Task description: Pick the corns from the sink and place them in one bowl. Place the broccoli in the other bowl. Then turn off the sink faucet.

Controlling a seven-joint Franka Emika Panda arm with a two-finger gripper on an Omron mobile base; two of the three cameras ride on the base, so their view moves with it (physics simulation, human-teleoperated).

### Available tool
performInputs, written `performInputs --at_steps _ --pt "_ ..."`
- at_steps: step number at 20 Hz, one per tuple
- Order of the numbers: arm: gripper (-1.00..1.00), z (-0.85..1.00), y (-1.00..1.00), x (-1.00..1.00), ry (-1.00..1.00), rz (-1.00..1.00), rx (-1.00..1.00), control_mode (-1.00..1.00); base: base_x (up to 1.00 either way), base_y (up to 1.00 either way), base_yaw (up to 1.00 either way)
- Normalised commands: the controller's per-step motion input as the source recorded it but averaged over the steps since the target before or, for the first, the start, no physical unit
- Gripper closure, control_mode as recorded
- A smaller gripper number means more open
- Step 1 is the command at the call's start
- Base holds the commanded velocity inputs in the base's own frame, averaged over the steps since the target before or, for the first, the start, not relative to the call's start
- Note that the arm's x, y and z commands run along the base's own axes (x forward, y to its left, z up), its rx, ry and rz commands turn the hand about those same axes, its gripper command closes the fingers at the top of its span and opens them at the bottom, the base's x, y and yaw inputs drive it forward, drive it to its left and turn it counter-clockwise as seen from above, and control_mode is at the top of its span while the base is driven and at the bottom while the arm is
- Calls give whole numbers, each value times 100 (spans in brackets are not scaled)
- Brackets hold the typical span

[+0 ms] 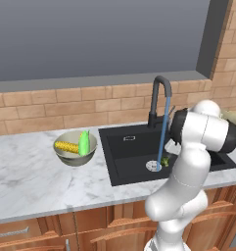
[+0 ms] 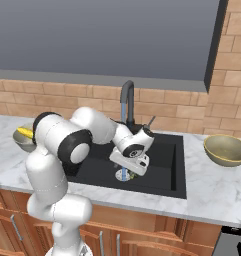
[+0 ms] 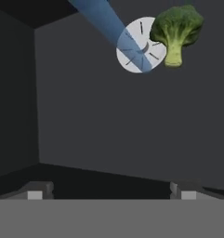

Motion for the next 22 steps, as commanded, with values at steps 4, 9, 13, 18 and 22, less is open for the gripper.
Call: performInputs --at_steps 4,9,13,18,22 --pt "-100 -36 0 18 5 0 -2 -100 0 0 0" --pt "-100 -35 0 23 6 0 -4 -100 0 0 0" --pt "-100 -29 0 27 2 0 -5 -100 0 0 0" --pt "-100 -24 0 20 0 -1 -5 -100 0 0 0" --pt "-100 -22 0 20 0 -2 -5 -100 0 0 0"
